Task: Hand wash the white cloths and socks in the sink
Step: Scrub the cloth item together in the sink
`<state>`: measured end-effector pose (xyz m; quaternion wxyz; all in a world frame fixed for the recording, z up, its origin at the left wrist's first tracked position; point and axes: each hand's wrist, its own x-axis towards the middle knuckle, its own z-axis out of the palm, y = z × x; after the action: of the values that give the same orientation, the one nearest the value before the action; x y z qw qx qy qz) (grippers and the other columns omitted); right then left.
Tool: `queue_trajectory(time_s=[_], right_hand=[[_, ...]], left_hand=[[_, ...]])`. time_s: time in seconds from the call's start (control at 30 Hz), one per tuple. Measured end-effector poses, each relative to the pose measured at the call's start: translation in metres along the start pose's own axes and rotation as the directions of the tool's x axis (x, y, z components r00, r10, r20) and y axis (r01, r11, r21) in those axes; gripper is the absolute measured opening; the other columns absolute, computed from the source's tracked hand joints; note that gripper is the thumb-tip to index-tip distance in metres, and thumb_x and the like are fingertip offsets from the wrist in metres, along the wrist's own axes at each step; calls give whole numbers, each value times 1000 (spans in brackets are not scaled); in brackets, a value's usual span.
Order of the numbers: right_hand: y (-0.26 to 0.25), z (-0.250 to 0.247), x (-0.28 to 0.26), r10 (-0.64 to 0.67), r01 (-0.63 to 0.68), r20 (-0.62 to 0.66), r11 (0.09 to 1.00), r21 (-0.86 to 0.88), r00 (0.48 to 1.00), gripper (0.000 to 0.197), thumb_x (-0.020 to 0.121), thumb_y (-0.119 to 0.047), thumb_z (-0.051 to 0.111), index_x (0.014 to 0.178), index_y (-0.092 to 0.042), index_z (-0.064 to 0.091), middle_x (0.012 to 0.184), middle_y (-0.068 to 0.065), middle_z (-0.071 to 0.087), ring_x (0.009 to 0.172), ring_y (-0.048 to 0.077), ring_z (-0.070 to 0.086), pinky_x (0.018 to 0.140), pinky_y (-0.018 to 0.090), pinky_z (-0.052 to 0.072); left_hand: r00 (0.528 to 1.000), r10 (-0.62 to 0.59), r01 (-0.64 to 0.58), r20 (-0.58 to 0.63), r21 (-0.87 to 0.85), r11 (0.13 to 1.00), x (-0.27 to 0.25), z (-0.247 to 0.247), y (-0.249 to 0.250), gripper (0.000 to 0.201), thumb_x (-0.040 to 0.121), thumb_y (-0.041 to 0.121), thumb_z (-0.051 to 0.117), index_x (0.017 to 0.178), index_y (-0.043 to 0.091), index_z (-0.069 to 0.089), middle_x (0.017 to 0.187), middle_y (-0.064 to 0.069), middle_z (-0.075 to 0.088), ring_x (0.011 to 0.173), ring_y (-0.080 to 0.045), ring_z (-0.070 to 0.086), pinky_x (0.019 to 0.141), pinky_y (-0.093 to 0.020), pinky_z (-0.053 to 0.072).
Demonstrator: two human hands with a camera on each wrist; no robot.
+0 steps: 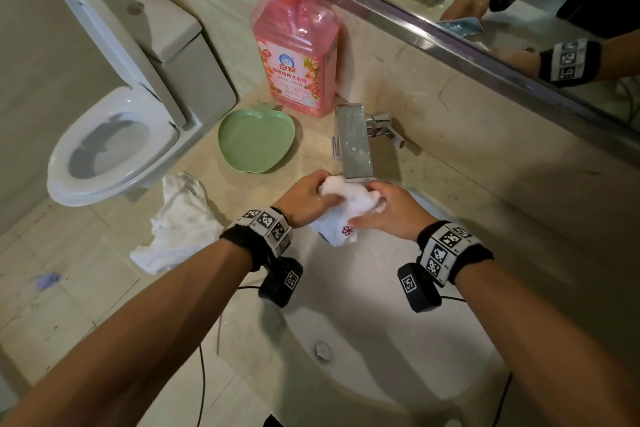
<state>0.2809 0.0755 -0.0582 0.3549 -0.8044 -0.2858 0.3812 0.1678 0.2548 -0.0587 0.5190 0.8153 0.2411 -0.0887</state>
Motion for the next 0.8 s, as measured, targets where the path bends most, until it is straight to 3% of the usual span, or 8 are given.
queue_trajectory(time_s=[0.07,0.17,0.3,0.43,0.53,0.6,0.7,0.8], right_hand=[[8,-4,2,33,-33,-26,999,16,999,48,70,-32,89,109,-13,69,103,5,74,97,23,69,89,48,55],[16,-5,7,92,-87,-54,992,94,994,37,76,-29,84,108,-16,69,101,1,75,96,21,70,87,45,57],[18,-7,11,116,-113,-40,990,81,992,50,70,-26,89,111,-19,62,101,-7,70,94,13,67,74,28,53],[16,-6,11,94,-90,-14,982,166,995,59,70,-16,89,120,-21,58,110,-6,70,102,9,67,85,30,56],[10,-1,8,-9,2,79,995,96,997,62,75,-6,80,124,-34,54,112,-18,65,105,-3,61,80,11,48],[10,3,8,-38,37,92,999,12,995,60,82,-2,71,132,-26,48,114,-14,61,107,3,59,79,7,45],[11,2,7,-60,60,3,997,42,998,48,88,8,59,126,-20,59,115,-3,67,107,13,63,88,21,53],[10,-1,3,-136,136,-77,991,-5,988,51,84,17,52,104,-26,71,110,-5,68,106,12,63,92,29,54]], left_hand=[[1000,-27,26,-12,-97,995,2,-4,-2,18,91,28,67,100,24,53,97,1,64,93,-22,61,78,-36,51],[999,-39,38,-11,-64,997,3,-8,-6,30,94,36,63,112,15,51,106,-7,64,100,-26,63,86,-44,53],[998,18,-7,-64,171,985,0,-11,-11,33,97,42,56,104,12,43,85,-3,59,80,-27,59,66,-35,43],[998,18,-3,-64,227,974,-4,-20,-15,30,100,40,51,105,14,38,73,1,52,69,-26,52,63,-35,39],[999,21,-17,-33,126,992,-8,-27,-19,26,100,33,54,116,14,45,90,-7,61,84,-32,60,75,-41,50],[999,30,-29,-23,22,999,-11,-30,-22,21,99,23,57,117,15,49,102,-11,63,93,-33,65,70,-45,57],[1000,-12,15,29,-128,992,-18,-36,-28,21,94,-2,56,110,11,53,105,-13,62,89,-31,67,65,-46,61],[995,-35,59,98,-256,965,-23,-37,-30,29,89,-17,51,96,11,59,98,-10,61,84,-25,63,71,-34,60]])
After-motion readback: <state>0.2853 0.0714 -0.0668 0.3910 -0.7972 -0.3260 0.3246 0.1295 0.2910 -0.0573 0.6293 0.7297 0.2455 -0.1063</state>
